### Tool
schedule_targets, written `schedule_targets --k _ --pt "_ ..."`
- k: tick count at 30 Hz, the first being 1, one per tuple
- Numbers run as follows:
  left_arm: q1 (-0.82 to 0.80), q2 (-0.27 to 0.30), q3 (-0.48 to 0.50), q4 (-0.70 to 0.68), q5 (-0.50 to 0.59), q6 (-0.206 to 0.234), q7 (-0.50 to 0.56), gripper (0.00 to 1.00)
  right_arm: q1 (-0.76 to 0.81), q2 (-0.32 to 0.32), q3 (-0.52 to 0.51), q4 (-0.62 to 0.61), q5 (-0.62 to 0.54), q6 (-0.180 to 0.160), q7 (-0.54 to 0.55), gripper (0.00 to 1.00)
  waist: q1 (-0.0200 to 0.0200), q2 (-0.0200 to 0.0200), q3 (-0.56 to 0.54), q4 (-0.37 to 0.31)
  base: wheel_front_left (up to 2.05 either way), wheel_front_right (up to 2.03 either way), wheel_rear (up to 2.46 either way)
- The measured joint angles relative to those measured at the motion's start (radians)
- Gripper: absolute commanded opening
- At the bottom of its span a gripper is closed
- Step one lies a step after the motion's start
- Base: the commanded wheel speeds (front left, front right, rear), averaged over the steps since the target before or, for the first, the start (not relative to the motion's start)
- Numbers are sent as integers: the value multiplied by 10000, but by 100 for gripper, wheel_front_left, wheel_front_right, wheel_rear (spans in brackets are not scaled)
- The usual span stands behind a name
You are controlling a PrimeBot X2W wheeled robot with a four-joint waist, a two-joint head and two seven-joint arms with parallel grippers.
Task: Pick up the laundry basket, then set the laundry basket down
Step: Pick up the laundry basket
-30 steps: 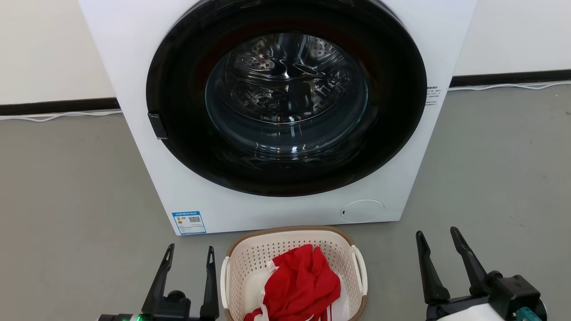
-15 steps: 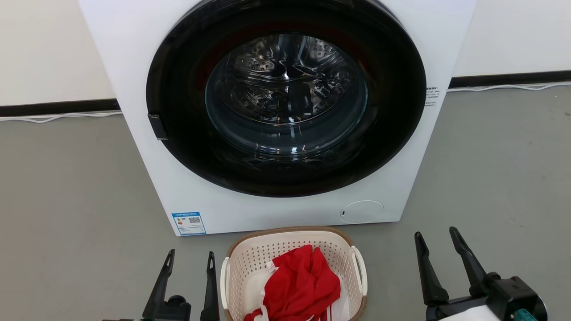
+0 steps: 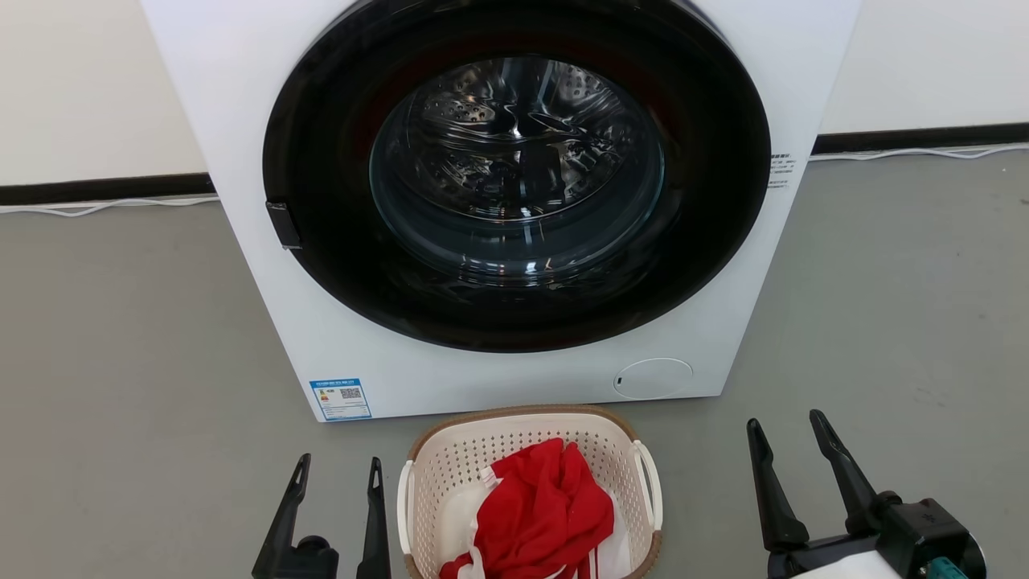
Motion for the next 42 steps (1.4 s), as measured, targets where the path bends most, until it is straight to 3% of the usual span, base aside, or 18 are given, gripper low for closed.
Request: schedule_targets --k 17,33,42 --pt "-222 -282 364 372 -63 -531 0 100 -379 -4 -13 483 203 0 0 100 0 0 862 -35 0 0 0" --pt "-3434 -834 562 1536 -59 -1057 0 100 -3443 -94 -489 1269 -130 0 -2 100 0 0 4057 133 0 0 0" --pt "-4999 -1026 625 3078 -190 -1425 -4 100 -4767 -128 -794 2023 -278 6 -12 100 0 0 5882 338 0 0 0"
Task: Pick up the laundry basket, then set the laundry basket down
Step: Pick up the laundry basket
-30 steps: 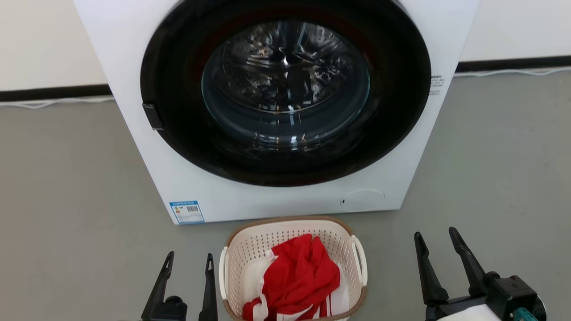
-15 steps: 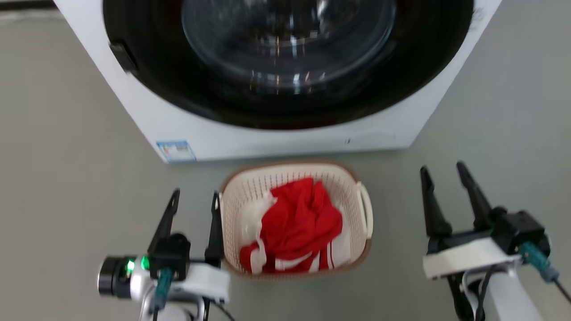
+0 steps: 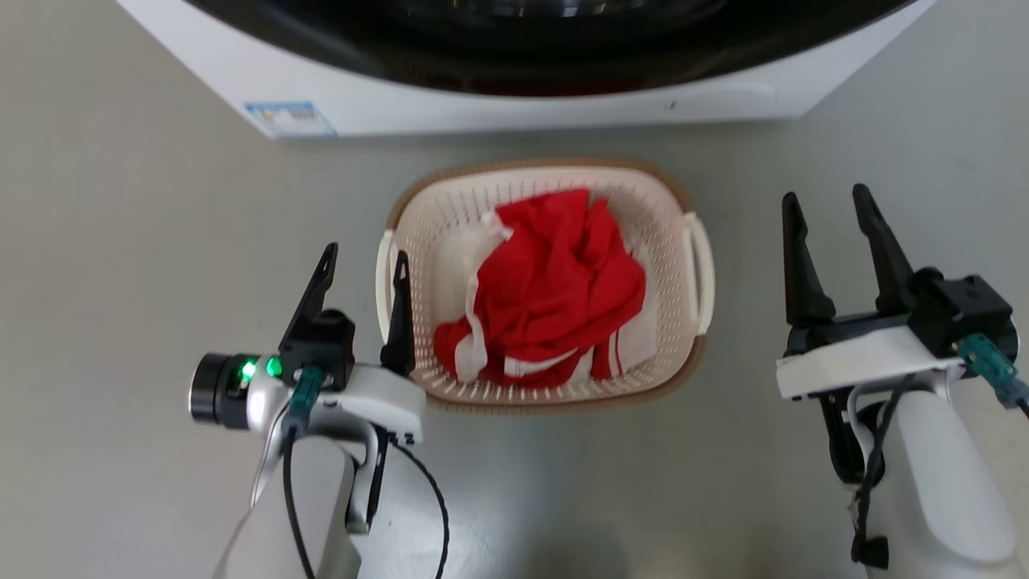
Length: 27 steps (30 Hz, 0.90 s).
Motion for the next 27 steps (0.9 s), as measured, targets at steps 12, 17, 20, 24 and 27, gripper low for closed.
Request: schedule_targets --k 12,17,20,24,27 --pt "-1533 -98 -247 2205 -732 -238 0 100 -1251 -33 -297 1657 -163 2 0 100 0 0 1632 265 0 0 0" --pt "-2261 -127 -426 2976 -1164 -309 0 100 -1676 -44 -261 2272 -240 2 0 100 0 0 2217 342 0 0 0" --pt "-2653 -136 -527 3436 -1369 -309 0 100 -1902 -50 -222 2677 -253 2 0 100 1 0 2537 387 0 0 0" --pt "-2953 -144 -629 3870 -1687 -318 0 100 -2059 -54 -217 3049 -339 2 0 100 0 0 2813 439 0 0 0" --pt "-3213 -144 -721 4251 -1816 -318 0 100 -2212 -59 -198 3344 -395 2 -2 100 0 0 3055 481 0 0 0"
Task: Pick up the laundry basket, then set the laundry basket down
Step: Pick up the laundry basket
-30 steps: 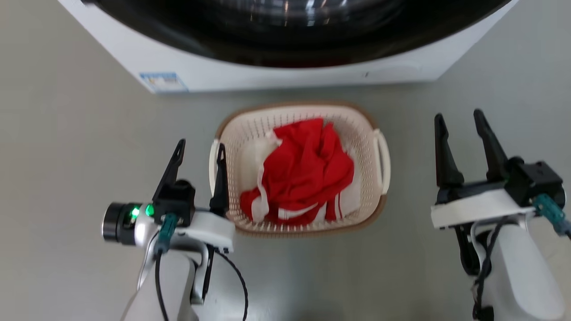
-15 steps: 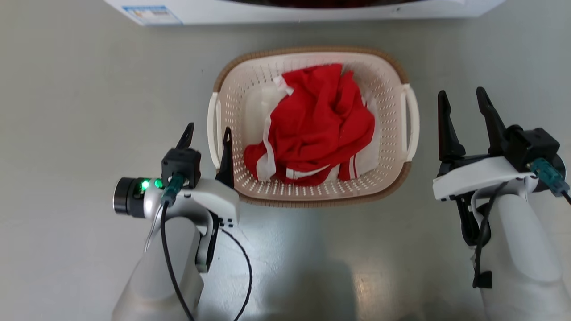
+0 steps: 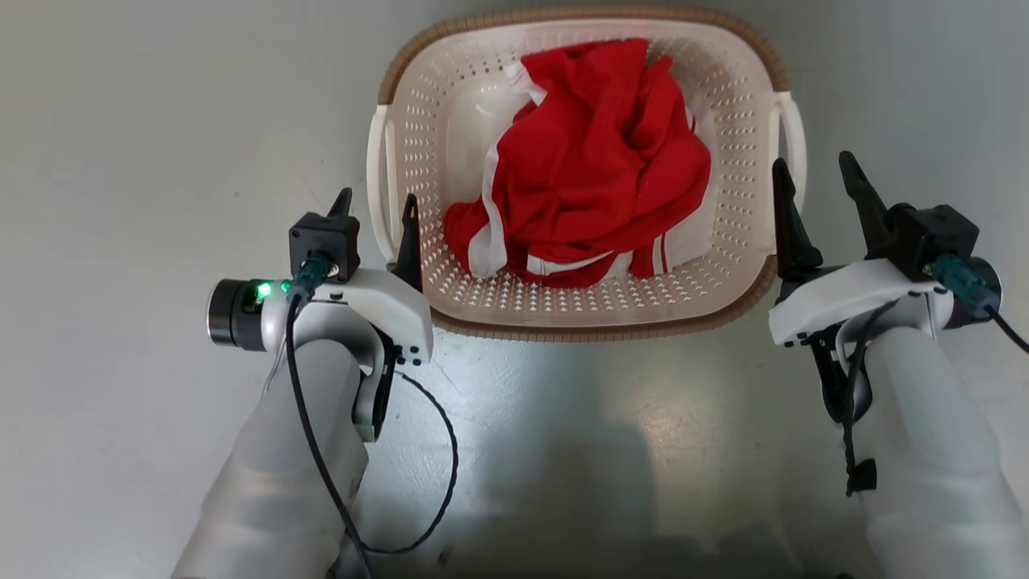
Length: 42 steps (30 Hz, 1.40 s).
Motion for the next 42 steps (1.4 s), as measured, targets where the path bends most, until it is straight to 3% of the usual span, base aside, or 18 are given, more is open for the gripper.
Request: schedule_targets --k 12,27,28,29,30,31,32,33,34,35,36,42 --pt "-803 -21 -389 1262 -708 -109 0 100 -545 -46 219 915 -90 0 2 100 0 0 588 114 0 0 0" --pt "-1788 -35 -1592 2569 -1864 -251 0 100 -1350 -84 575 2232 -63 0 2 100 0 0 750 19 0 0 0" --pt "-1837 -35 -1668 2633 -1916 -251 0 100 -1352 -84 596 2284 -48 0 2 97 0 0 763 18 0 0 0" --pt "-1863 -36 -1753 2683 -1965 -247 0 99 -1368 -84 612 2345 -40 0 2 84 0 0 771 19 0 0 0" --pt "-1875 -36 -1822 2723 -2011 -217 2 85 -1421 -84 623 2435 -40 0 2 76 0 0 775 22 0 0 0" --pt "-1880 -38 -1887 2755 -2069 -205 0 63 -1494 -86 637 2514 -33 0 2 56 0 0 775 23 0 0 0" --pt "-1887 -36 -1988 2801 -2157 -205 0 49 -1551 -90 667 2560 15 0 2 47 0 0 770 25 0 0 0" --pt "-1889 -36 -2094 2847 -2266 -207 2 42 -1604 -90 706 2621 54 0 0 44 0 0 763 25 0 0 0" --pt "-1890 -38 -2174 2894 -2341 -207 2 28 -1681 -90 757 2740 84 0 2 35 0 0 756 22 0 0 0" --pt "-1893 -38 -2251 2943 -2362 -205 0 3 -1753 -90 817 2884 104 0 2 20 0 0 749 12 0 0 0" --pt "-1901 -35 -2303 2987 -2412 -174 0 0 -1793 -96 851 2991 109 0 0 0 0 0 744 -1 0 0 0" --pt "-2018 -38 -2660 3057 -2732 -82 0 0 -2117 -90 892 3511 284 -10 -42 0 0 0 688 -19 0 0 0"
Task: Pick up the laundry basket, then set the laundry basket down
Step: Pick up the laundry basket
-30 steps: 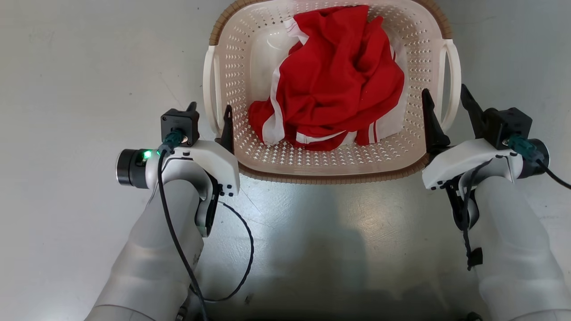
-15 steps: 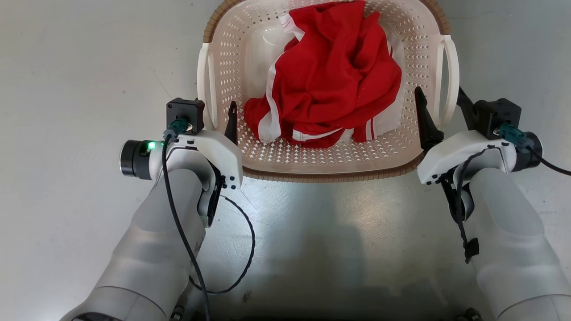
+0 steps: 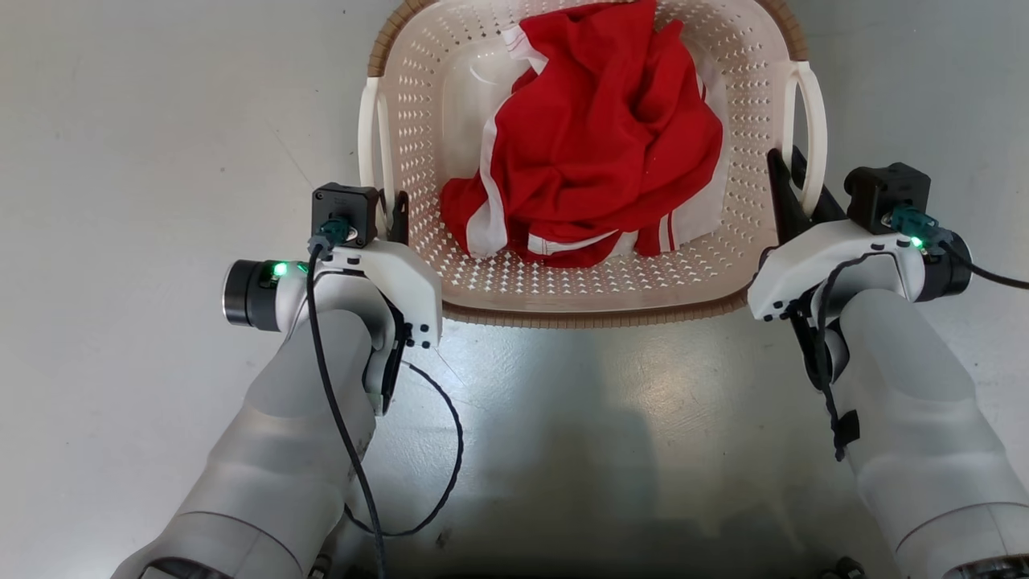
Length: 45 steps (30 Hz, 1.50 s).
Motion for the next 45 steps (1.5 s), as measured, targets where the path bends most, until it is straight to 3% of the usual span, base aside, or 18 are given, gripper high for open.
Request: schedule_targets --k 20,32,45 --pt "686 -58 -1024 253 -1350 259 17 0 41 54 151 1689 303 2 2 0 0 0 -1586 -90 0 0 0" --pt "2131 -121 -2065 936 -2489 176 29 0 1192 136 1676 2786 1584 2 219 0 0 0 -3538 -175 0 0 0" --pt "4017 -148 -2961 1381 -3402 77 821 0 3295 196 3638 2796 3645 2 1409 0 -1 0 -6044 -290 0 0 0"
